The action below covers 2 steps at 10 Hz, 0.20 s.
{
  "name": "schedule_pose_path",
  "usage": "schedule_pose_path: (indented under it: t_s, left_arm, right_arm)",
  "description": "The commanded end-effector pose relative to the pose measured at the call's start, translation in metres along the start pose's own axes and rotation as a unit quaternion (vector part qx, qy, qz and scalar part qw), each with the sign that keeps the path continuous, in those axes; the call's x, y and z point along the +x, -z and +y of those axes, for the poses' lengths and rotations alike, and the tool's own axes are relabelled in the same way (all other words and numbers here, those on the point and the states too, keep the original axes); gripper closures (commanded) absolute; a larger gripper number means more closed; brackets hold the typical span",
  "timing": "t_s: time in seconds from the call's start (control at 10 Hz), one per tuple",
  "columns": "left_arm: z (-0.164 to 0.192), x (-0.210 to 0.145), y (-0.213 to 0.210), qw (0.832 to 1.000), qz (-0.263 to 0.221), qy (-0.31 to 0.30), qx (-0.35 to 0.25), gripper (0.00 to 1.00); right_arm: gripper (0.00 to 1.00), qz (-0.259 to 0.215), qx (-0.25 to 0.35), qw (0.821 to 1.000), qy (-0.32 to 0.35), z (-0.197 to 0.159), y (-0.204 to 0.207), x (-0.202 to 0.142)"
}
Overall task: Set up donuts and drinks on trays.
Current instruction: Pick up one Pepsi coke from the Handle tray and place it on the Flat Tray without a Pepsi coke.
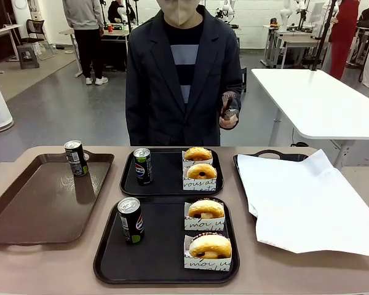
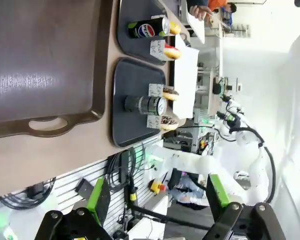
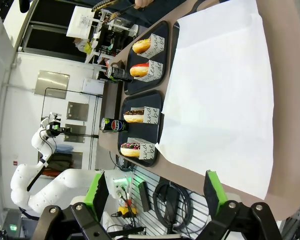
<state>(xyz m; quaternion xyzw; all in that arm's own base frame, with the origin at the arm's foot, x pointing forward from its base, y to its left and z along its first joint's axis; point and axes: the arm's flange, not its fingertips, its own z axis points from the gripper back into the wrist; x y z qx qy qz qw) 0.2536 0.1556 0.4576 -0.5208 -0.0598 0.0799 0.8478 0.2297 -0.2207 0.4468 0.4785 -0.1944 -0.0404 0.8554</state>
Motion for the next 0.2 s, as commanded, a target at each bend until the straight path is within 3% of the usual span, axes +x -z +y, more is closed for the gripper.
schedule_pose_path:
  t_s: [0.0,0.1]
  left_arm:
    - [0.001,0.002,-0.01,0.999,-0.007,0.023,0.036,0.0]
    - [0.0,0.0,0.0,1.0,0.0,0.0,0.0,0.0]
  right_arm:
    - [0.0,-0.007,0.011,1.0,-0.009,-0.001,0.001,0.001]
    - [0.0,-0.007,0.011,1.0,-0.009,-0.001,0.001,0.001]
